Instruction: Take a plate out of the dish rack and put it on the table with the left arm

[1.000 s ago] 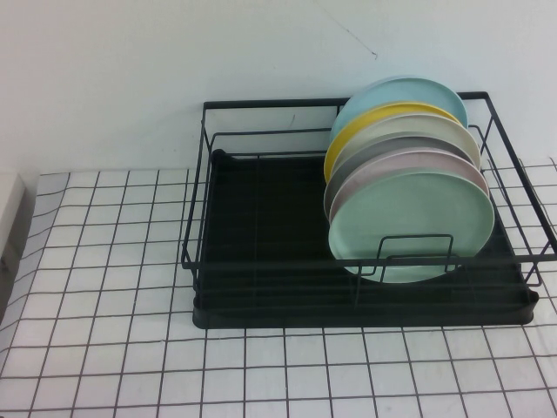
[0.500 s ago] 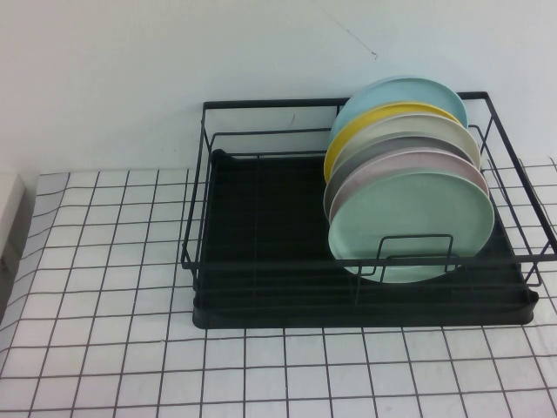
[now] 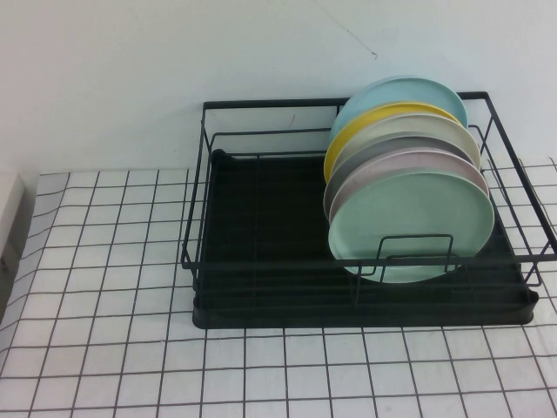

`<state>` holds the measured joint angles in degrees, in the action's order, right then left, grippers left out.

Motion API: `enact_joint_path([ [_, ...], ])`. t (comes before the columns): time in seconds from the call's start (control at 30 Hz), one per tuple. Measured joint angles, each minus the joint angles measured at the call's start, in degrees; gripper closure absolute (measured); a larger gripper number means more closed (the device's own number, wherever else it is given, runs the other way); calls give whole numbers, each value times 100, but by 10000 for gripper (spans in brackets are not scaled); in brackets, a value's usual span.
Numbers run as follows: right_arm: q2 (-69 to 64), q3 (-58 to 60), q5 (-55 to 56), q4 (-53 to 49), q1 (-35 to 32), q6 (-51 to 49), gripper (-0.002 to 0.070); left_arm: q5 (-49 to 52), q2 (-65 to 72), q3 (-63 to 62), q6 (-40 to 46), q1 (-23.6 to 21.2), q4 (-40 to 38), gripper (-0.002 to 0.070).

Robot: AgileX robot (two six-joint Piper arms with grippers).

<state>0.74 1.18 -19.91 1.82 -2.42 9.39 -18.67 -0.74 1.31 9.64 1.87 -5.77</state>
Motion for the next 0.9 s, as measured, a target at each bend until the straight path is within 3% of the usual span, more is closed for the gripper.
enact_joint_path([
  [0.27,0,0,0,0,0,0,679,-1074,-1,0,48,0,0,678],
  [0.57,0,0,0,0,0,0,679,-1029,-1,0,-235,0,-58,678],
  [0.63,0,0,0,0,0,0,679,-501,-1,-58,-456,0,-67,678],
  [0.9,0,0,0,0,0,0,679,3470,440,-2026,-630,0,-21,678],
])
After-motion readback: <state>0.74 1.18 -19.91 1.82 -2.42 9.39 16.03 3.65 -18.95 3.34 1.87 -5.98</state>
